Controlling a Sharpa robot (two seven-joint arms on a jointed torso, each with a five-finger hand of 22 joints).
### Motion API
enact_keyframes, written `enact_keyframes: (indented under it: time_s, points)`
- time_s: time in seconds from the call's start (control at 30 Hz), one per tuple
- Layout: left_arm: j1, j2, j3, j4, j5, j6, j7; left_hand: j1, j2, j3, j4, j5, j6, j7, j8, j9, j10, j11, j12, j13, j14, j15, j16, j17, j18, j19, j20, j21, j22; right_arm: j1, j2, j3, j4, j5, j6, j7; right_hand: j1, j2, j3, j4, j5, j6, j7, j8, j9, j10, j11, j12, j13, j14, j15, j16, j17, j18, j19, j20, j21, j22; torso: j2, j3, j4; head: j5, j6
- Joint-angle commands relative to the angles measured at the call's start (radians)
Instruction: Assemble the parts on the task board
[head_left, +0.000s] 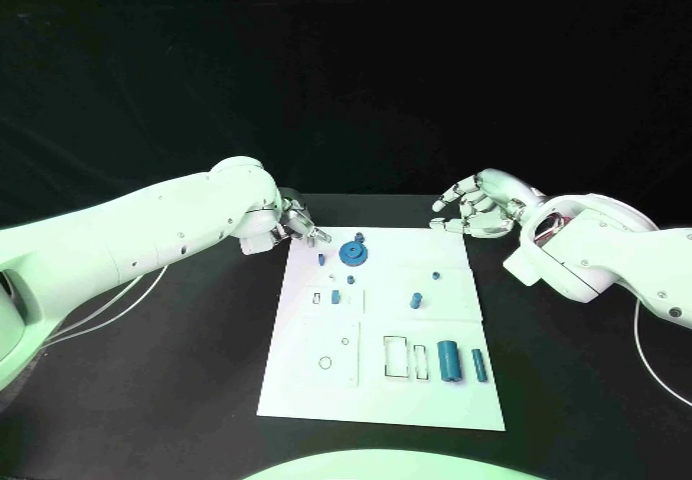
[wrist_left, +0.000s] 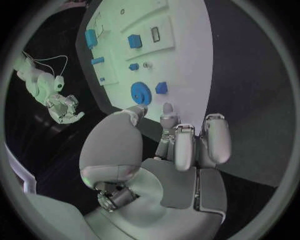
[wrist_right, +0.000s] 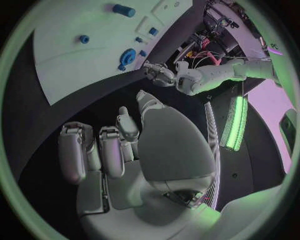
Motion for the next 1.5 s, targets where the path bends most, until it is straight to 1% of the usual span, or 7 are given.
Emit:
enact_keyframes:
  time_s: [0.03, 0.47, 0.67, 0.8, 1.0, 1.33, 1.5]
  points:
    - [-0.001, 0.007, -0.001, -0.01, 0.002, 0.046, 0.018, 0.004, 0.006, -0.005, 0.001, 0.0, 0.0, 0.005, -0.005, -0.001, -0.008, -0.002, -0.004, -0.001, 0.074, 0.008, 0.0, 0.172, 0.016, -0.001, 0.004, -0.003, 0.001, -0.001, 0.001, 0.0, 0.001, -0.005, 0.01, 0.005, -0.009, 0.002, 0.005, -0.001, -0.003, 0.003, -0.001, 0.005, -0.001, 0.004, -0.006, 0.005, -0.001, 0.077, -0.008, -0.006, 0.166, 0.016, 0.043, -0.007, 0.001, 0.208, -0.001, 0.0009, 0.0009, -0.002, -0.002]
    - [-0.009, 0.018, -0.017, -0.039, 0.042, 0.081, 0.04, 0.002, 0.008, -0.008, 0.0, -0.001, 0.002, 0.005, -0.007, -0.002, -0.011, -0.001, -0.005, -0.004, 0.073, 0.009, -0.001, 0.17, 0.017, -0.005, 0.005, -0.005, -0.004, -0.001, 0.004, 0.0, 0.001, -0.006, 0.009, 0.002, -0.009, 0.002, 0.007, -0.002, -0.003, 0.003, -0.002, 0.005, -0.001, 0.005, -0.006, 0.006, 0.0, 0.077, -0.008, -0.006, 0.166, 0.016, 0.043, -0.008, 0.002, 0.209, -0.002, 0.0002, 0.0017, -0.001, -0.001]
    - [-0.017, 0.02, -0.02, -0.042, 0.049, 0.083, 0.05, 0.002, 0.01, -0.008, 0.0, -0.001, 0.002, 0.005, -0.007, -0.003, -0.014, -0.001, -0.008, -0.008, 0.073, 0.009, -0.002, 0.168, 0.018, -0.008, 0.006, -0.007, -0.008, -0.001, 0.01, 0.0, 0.0, -0.006, 0.009, 0.003, -0.009, 0.002, 0.007, -0.002, -0.003, 0.003, -0.002, 0.005, -0.001, 0.005, -0.006, 0.006, 0.0, 0.077, -0.008, -0.006, 0.166, 0.016, 0.043, -0.008, 0.002, 0.209, -0.001, -0.0005, -0.0003, -0.002, 0.003]
    - [-0.02, 0.02, -0.02, -0.043, 0.051, 0.082, 0.054, 0.003, 0.013, -0.009, 0.0, -0.001, 0.004, 0.005, -0.008, -0.004, -0.016, -0.001, -0.01, -0.01, 0.073, 0.009, -0.002, 0.168, 0.018, -0.009, 0.006, -0.008, -0.009, -0.001, 0.012, 0.0, 0.0, -0.006, 0.009, 0.003, -0.008, 0.003, 0.009, -0.002, -0.002, 0.003, -0.002, 0.005, -0.002, 0.005, -0.006, 0.005, -0.001, 0.077, -0.008, -0.006, 0.166, 0.016, 0.044, -0.008, 0.002, 0.209, -0.001, 0.0012, 0.0004, -0.003, 0.002]
    - [-0.022, 0.018, -0.021, -0.041, 0.053, 0.08, 0.057, 0.004, 0.017, -0.008, -0.001, -0.001, 0.005, 0.005, -0.01, -0.005, -0.017, -0.001, -0.009, -0.01, 0.072, 0.01, -0.002, 0.168, 0.018, -0.009, 0.007, -0.008, -0.009, -0.001, 0.012, 0.0, 0.0, -0.006, 0.009, 0.003, -0.007, 0.003, 0.01, -0.003, -0.001, 0.003, -0.002, 0.006, -0.002, 0.004, -0.006, 0.005, -0.001, 0.077, -0.008, -0.006, 0.165, 0.016, 0.043, -0.008, 0.0, 0.208, -0.001, 0.0012, 0.0008, -0.004, -0.002]
    - [-0.022, 0.021, -0.021, -0.041, 0.06, 0.085, 0.055, 0.029, 0.032, -0.006, -0.004, 0.001, 0.015, 0.004, -0.014, -0.01, -0.017, -0.002, -0.006, -0.008, 0.073, 0.009, 0.0, 0.171, 0.018, -0.008, 0.009, -0.007, -0.006, -0.001, 0.012, 0.0, 0.001, -0.006, 0.01, 0.002, -0.007, 0.004, 0.011, -0.003, 0.0, 0.002, -0.002, 0.006, -0.002, 0.004, -0.006, 0.005, -0.001, 0.077, -0.008, -0.006, 0.165, 0.016, 0.043, -0.008, 0.001, 0.209, -0.002, 0.0017, 0.0004, -0.004, -0.006]
    - [-0.022, 0.022, -0.021, -0.045, 0.06, 0.075, 0.051, 0.075, 0.062, 0.009, -0.008, 0.003, 0.023, 0.0, -0.019, -0.015, -0.016, -0.006, -0.002, -0.006, 0.074, 0.006, 0.002, 0.173, 0.018, -0.006, 0.008, -0.006, -0.002, -0.001, 0.011, 0.0, 0.001, -0.006, 0.01, 0.002, -0.006, 0.004, 0.013, -0.003, 0.002, 0.002, -0.002, 0.006, -0.003, 0.004, -0.006, 0.005, -0.001, 0.077, -0.008, -0.007, 0.165, 0.016, 0.043, -0.008, 0.0, 0.209, -0.002, 0.0011, 0.0008, -0.006, -0.006]
